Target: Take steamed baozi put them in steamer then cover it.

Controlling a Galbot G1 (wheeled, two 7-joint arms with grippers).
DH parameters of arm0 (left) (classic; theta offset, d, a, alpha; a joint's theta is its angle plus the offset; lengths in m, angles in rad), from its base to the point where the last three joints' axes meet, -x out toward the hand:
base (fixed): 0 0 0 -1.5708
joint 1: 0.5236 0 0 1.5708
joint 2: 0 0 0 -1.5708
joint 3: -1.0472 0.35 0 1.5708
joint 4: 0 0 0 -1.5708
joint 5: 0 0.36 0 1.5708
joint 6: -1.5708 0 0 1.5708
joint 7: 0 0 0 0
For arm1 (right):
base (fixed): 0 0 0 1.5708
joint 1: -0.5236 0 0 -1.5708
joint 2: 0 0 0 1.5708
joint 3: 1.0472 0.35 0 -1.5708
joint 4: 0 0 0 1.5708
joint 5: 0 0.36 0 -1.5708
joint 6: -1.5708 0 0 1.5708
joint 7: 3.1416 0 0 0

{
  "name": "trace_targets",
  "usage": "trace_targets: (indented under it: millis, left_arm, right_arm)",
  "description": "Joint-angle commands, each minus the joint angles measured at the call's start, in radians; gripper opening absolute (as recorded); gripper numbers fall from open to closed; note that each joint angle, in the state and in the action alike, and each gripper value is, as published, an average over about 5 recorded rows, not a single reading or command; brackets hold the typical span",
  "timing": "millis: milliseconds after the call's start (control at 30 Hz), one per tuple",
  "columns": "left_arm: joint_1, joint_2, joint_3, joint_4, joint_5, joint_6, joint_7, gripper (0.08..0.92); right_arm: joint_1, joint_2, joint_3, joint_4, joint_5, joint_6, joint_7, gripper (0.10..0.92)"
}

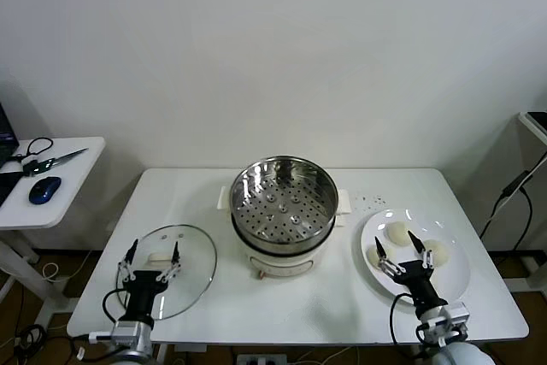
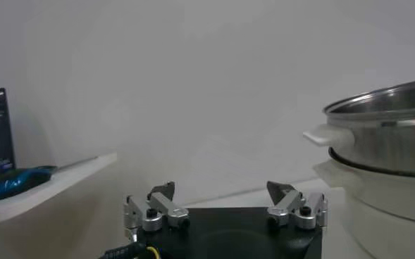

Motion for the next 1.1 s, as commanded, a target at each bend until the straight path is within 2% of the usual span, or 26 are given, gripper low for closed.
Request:
trace_targets:
  millis: [33,233,367,467,567,767,967,1100]
  left_arm:
    - [0.001,0.002,0.000,0.001,0.001,0.001,-0.008,0.823]
    - [0.001,0.016,0.003,-0.005,0.003,0.004,-0.013,0.823]
    - [0.002,0.024,0.007,-0.012,0.003,0.005,-0.014,0.823]
    - [0.004,0.029,0.010,-0.016,0.004,0.005,-0.013,0.823]
    - [0.005,0.032,0.011,-0.016,0.005,0.007,-0.013,0.823]
    - [-0.002,0.037,0.010,-0.007,0.011,0.018,-0.013,0.823]
    - [-0.010,0.039,0.008,-0.003,0.006,0.023,-0.014,0.823]
    - [-0.011,0.045,0.004,-0.003,0.003,0.027,-0.014,0.823]
  right_arm:
    - [0.096,-0.151,0.015,-0.001,-0.079,-0.159,-0.097,0.823]
    - [0.263,-0.502,-0.054,-0.126,-0.125,-0.311,-0.378,0.823]
    - [0.418,-0.691,-0.185,-0.262,-0.196,-0.260,-0.604,0.823]
    - [0.559,-0.778,-0.308,-0.343,-0.329,-0.190,-0.792,0.823]
    - [0.700,-0.835,-0.460,-0.398,-0.432,-0.155,-0.887,0.823]
    - [1.131,-0.839,-0.911,-0.536,-0.486,-0.108,-0.955,0.823]
    - [1.418,-0.730,-1.268,-0.685,-0.507,-0.083,-0.991,0.823]
    - [1.482,-0.639,-1.364,-0.774,-0.507,-0.082,-0.990,0.823]
